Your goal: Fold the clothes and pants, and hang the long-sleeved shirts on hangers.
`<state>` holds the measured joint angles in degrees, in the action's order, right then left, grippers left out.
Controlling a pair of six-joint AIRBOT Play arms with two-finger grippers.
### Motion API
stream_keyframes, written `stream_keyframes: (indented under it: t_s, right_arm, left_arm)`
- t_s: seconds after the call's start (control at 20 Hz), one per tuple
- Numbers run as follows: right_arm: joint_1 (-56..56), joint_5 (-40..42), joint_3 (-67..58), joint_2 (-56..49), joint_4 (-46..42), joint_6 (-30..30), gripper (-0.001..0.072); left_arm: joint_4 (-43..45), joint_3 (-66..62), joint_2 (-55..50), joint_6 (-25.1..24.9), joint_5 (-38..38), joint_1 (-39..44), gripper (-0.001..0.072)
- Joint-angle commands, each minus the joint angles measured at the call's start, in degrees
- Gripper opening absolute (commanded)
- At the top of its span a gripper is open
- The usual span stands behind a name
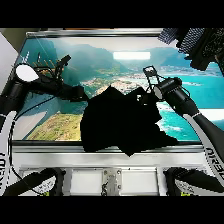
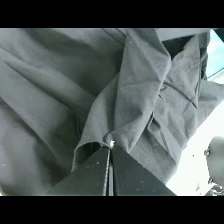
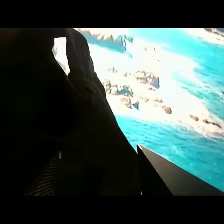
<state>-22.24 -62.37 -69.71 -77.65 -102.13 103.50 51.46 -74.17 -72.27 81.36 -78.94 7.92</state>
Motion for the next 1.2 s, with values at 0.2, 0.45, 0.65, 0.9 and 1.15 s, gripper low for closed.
stream_keyframes:
  t_s: [0.2,0.45,0.65,0.9,1.15]
  right_arm:
    - [0.0,0.1,0.5,11.1,0.8,-0.2,0.0512]
    - [0.0,2.8,0.5,7.4,2.5,-0.2,0.0512]
    - [0.0,7.2,0.5,-0.6,4.4,0.0,0.0511]
    - [0.5,12.7,0.2,-3.4,4.7,8.2,0.0512]
    - [1.7,12.6,0.0,-3.5,4.1,8.2,0.0508]
  left_arm:
    - [0.0,0.0,0.0,0.0,0.3,-0.2,0.0008]
    - [0.0,0.0,0.0,0.0,0.6,-0.2,0.0009]
    - [0.0,0.0,0.0,0.0,0.5,-0.2,0.0009]
    - [0.0,0.0,0.0,0.0,0.6,-0.2,0.0008]
    - [0.0,0.0,0.0,0.0,0.7,-0.2,0.0008]
